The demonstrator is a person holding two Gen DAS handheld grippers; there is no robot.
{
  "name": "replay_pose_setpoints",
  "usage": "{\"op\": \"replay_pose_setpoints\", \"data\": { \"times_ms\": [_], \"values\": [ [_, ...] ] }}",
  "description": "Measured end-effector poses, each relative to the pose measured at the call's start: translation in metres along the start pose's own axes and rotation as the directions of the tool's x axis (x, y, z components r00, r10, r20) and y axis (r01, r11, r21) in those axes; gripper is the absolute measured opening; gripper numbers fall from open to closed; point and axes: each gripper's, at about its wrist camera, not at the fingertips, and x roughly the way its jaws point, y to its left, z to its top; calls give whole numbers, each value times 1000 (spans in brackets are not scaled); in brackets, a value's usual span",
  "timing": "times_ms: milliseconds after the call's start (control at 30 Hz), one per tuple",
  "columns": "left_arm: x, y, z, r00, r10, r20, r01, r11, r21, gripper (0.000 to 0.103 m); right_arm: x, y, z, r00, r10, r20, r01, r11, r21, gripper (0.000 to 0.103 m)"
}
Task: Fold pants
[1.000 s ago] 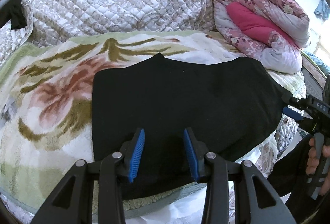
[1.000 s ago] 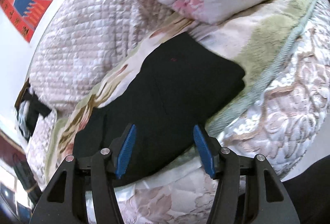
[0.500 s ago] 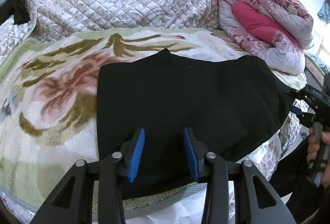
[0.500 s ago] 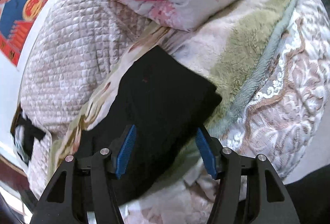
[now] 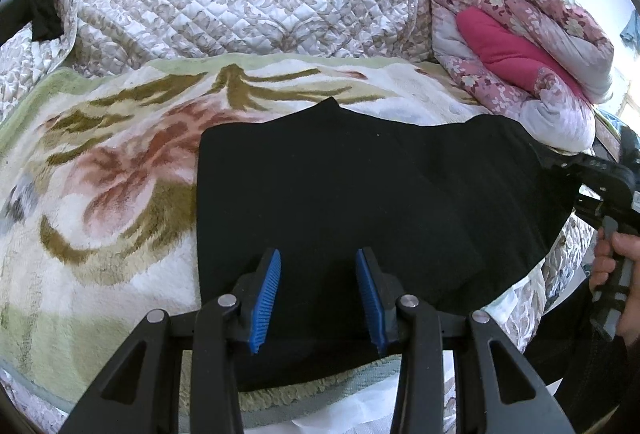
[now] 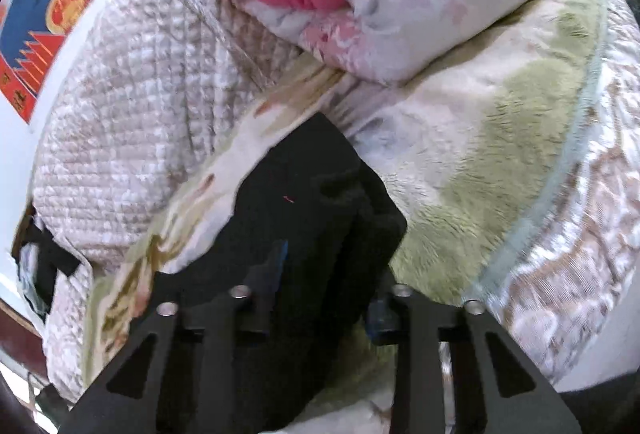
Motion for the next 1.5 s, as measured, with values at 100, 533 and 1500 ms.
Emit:
{"op": "replay_pose_setpoints", "data": {
  "times_ms": [100,533,1500],
  "values": [
    [-2,5,6,1000,12,5,-12,1000,-4,42,-6,12,4,1000,22,15,-21,999,-43,25],
    [-8,60,33,996,81,43,-74,988,-139,42,-11,158,-12,966,242,-87,-257,880,-399,22],
    [-31,123,15,985,170,44,-147,937,-317,42,53,259,-190,865,201,-461,-498,462,-734,23]
  ]
}}
